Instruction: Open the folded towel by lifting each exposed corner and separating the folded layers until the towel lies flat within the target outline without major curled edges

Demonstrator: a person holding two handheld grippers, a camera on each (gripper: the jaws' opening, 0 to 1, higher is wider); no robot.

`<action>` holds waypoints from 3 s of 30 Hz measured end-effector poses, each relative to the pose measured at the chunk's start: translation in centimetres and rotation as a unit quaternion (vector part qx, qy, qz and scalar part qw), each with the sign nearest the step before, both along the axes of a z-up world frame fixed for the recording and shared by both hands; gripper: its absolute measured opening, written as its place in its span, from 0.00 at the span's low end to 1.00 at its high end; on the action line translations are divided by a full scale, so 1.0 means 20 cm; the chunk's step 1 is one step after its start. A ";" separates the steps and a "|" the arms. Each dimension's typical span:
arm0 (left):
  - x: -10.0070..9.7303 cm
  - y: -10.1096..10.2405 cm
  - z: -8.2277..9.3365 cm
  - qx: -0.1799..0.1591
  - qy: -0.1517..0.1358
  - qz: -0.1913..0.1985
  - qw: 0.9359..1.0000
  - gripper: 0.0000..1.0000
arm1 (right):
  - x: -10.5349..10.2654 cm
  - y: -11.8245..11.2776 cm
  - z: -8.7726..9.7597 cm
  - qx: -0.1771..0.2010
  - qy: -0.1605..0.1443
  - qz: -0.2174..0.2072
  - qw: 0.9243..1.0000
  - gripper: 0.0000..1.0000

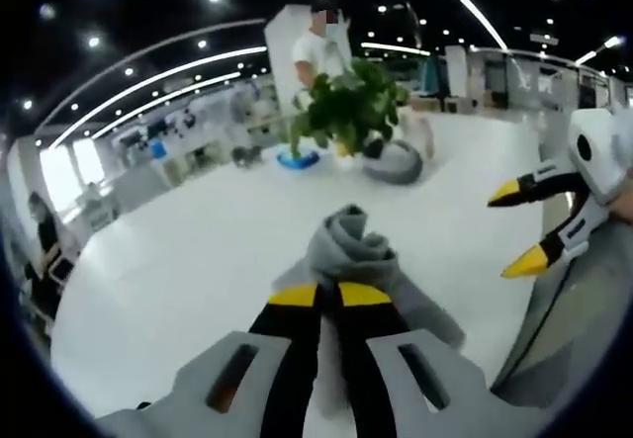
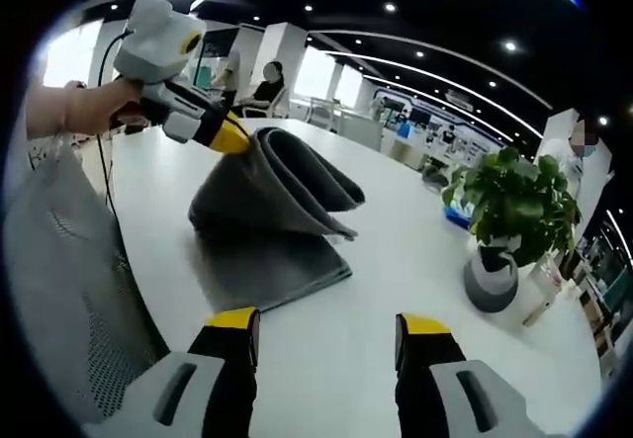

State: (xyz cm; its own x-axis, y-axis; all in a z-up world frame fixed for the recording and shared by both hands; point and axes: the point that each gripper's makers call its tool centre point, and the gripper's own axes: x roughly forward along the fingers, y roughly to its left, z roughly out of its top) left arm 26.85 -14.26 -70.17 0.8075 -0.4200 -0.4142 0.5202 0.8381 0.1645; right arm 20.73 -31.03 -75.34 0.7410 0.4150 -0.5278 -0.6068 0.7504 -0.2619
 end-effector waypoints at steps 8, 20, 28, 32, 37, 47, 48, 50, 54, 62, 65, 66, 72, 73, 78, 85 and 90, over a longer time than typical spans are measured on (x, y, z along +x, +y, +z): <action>0.02 0.07 0.05 -0.014 -0.004 0.021 1.000 0.05 | 0.00 0.00 -0.01 -0.002 0.002 0.003 1.000 0.54; 0.04 0.19 0.08 -0.038 -0.003 0.054 0.998 0.05 | -0.01 0.01 -0.03 -0.009 0.010 0.010 1.000 0.53; 0.05 0.27 0.09 -0.047 -0.003 0.072 0.996 0.05 | -0.02 0.02 -0.03 -0.012 0.014 0.012 1.000 0.53; 0.04 0.29 0.09 -0.051 -0.002 0.080 0.995 0.05 | -0.02 0.02 -0.04 -0.012 0.015 0.012 1.000 0.53; 0.04 0.32 0.09 -0.056 -0.001 0.089 0.994 0.05 | -0.02 0.02 -0.04 -0.013 0.015 0.012 1.000 0.53; 0.02 0.39 0.08 -0.058 0.002 0.108 0.992 0.05 | -0.02 0.02 -0.04 -0.014 0.015 0.012 1.000 0.53; 0.02 0.40 0.08 -0.057 0.002 0.111 0.992 0.05 | -0.02 0.02 -0.04 -0.014 0.015 0.012 1.000 0.53; 0.02 0.42 0.07 -0.053 0.004 0.115 0.992 0.05 | -0.02 0.02 -0.04 -0.014 0.014 0.013 1.000 0.53; 0.01 0.44 0.06 -0.050 0.006 0.119 0.992 0.05 | -0.02 0.02 -0.04 -0.015 0.014 0.013 1.000 0.53; 0.01 0.50 0.04 -0.048 0.012 0.134 0.990 0.05 | -0.02 0.02 -0.04 -0.016 0.016 0.013 1.000 0.53; 0.01 0.53 0.02 -0.045 0.015 0.140 0.989 0.05 | -0.02 0.02 -0.04 -0.016 0.016 0.013 1.000 0.53; 0.00 0.54 0.02 -0.045 0.016 0.142 0.989 0.05 | -0.02 0.02 -0.04 -0.016 0.016 0.013 1.000 0.53; 0.01 0.60 -0.02 -0.047 0.024 0.157 0.986 0.05 | -0.02 0.02 -0.04 -0.017 0.016 0.013 1.000 0.53; 0.01 0.61 -0.03 -0.049 0.027 0.161 0.985 0.05 | -0.02 0.02 -0.04 -0.017 0.016 0.013 1.000 0.53; 0.00 0.67 -0.10 -0.044 0.039 0.175 0.983 0.05 | -0.02 0.02 -0.04 -0.017 0.016 0.013 1.000 0.53; 0.00 0.73 -0.16 -0.035 0.052 0.184 0.981 0.05 | -0.02 0.02 -0.05 -0.019 0.018 0.014 1.000 0.53; -0.01 0.77 -0.22 -0.007 0.059 0.183 0.981 0.05 | -0.02 0.02 -0.05 -0.020 0.018 0.014 1.000 0.53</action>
State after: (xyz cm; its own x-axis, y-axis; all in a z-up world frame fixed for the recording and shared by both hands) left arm 26.59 1.13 -74.51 0.8518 -0.1161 -0.5108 0.1979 0.9742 0.1086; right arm 20.29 -30.71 -76.27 0.7093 0.4138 -0.5706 -0.6374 0.7221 -0.2687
